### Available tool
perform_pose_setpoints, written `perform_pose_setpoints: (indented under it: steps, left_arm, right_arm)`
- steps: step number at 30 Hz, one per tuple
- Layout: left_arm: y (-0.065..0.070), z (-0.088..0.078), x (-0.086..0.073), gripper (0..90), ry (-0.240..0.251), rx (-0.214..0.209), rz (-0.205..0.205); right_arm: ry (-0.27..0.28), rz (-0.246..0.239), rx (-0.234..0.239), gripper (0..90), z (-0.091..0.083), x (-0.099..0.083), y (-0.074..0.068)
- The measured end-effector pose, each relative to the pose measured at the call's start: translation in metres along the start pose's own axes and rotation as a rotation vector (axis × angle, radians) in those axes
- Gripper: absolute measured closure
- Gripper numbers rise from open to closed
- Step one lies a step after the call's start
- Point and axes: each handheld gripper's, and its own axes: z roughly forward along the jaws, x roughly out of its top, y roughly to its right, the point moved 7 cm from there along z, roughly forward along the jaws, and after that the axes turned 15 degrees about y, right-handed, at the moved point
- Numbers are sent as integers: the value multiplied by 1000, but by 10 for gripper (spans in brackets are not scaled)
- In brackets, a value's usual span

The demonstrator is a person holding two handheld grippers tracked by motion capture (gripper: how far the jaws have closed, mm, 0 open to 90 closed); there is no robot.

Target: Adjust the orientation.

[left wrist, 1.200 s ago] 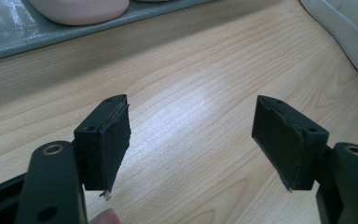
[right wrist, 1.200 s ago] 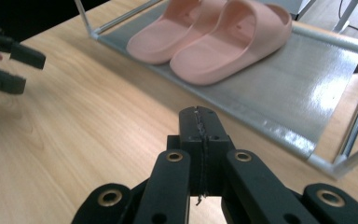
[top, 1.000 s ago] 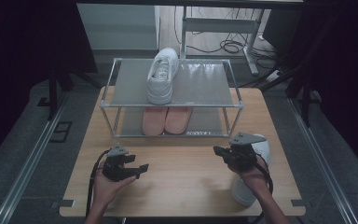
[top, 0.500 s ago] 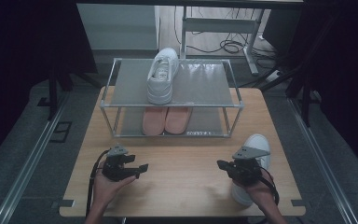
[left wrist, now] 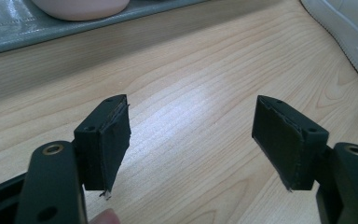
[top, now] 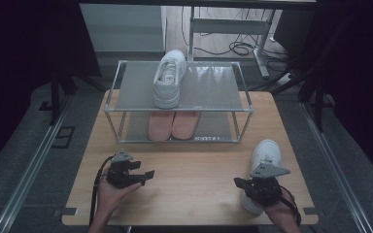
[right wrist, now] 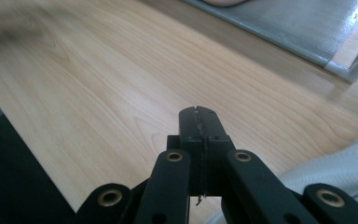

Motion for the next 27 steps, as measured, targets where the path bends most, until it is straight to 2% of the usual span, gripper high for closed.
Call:
perform_pose_setpoints:
  steps: [7, 12, 14, 18, 27]
  left_arm:
    - [0, 0, 0, 284, 0, -4, 3]
    - [0, 0, 1, 284, 3, -3, 3]
    - [1, 0, 1, 284, 1, -5, 3]
    - [3, 0, 1, 284, 5, -23, -6]
    - [1, 0, 1, 284, 0, -9, 1]
  right_arm:
    - [-54, -29, -15, 900, -7, -15, -5]
    - [-81, -38, -69, 900, -15, -27, -2]
    - [-73, -27, -72, 900, -18, -29, -1]
    - [-79, -46, -86, 900, -21, -31, -1]
    - [-76, -30, -88, 900, -31, -36, 3]
